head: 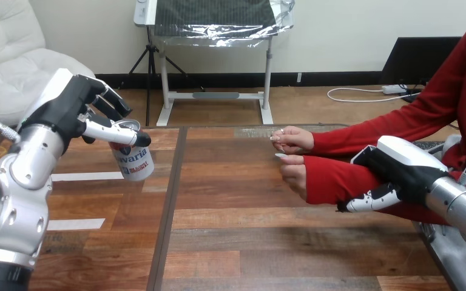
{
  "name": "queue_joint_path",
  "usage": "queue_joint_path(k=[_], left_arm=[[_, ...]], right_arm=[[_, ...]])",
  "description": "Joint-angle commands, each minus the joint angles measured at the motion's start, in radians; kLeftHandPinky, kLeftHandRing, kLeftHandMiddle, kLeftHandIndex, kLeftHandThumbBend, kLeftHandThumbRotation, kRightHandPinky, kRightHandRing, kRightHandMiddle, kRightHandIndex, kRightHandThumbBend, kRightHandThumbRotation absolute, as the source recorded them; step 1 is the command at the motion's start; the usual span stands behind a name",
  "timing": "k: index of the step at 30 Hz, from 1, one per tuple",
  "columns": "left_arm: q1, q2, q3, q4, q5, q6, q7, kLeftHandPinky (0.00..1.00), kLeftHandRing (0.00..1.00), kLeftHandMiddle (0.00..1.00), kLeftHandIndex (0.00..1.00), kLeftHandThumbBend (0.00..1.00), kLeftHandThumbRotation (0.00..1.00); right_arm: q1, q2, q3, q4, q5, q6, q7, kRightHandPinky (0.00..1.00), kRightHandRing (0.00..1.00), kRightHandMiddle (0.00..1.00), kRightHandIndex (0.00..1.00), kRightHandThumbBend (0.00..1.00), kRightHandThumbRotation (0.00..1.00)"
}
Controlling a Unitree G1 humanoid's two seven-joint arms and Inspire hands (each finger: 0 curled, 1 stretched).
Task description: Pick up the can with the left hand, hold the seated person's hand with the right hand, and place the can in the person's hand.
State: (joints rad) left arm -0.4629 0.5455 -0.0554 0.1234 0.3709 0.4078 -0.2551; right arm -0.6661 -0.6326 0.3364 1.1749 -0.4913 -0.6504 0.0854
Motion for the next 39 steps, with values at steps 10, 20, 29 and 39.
queue_joint_path(k=[10,20,29,39], left_arm=[[-0.114,-0.001,0.005,-0.051,-0.004,-0.006,0.005,0.26,0.32,0.40,0.44,0.74,0.00],[-0.140,-0.036,-0.002,-0.042,-0.016,0.003,0.009,0.27,0.33,0.41,0.44,0.74,0.00],[-0.168,-0.075,-0.019,-0.025,-0.022,-0.014,0.014,0.28,0.33,0.41,0.44,0.73,0.00],[-0.189,-0.142,-0.037,-0.002,-0.041,-0.049,0.022,0.27,0.33,0.41,0.44,0.73,0.00]], right_arm=[[-0.089,0.019,-0.044,-0.079,0.041,-0.019,-0.001,0.17,0.21,0.26,0.28,0.57,0.37],[-0.105,0.046,-0.037,-0.085,0.035,-0.011,-0.003,0.18,0.22,0.27,0.28,0.59,0.38],[-0.117,0.073,-0.028,-0.101,0.028,0.006,-0.005,0.19,0.23,0.28,0.27,0.62,0.41],[-0.132,0.105,-0.028,-0.122,0.040,0.022,0.027,0.20,0.23,0.28,0.28,0.60,0.43]])
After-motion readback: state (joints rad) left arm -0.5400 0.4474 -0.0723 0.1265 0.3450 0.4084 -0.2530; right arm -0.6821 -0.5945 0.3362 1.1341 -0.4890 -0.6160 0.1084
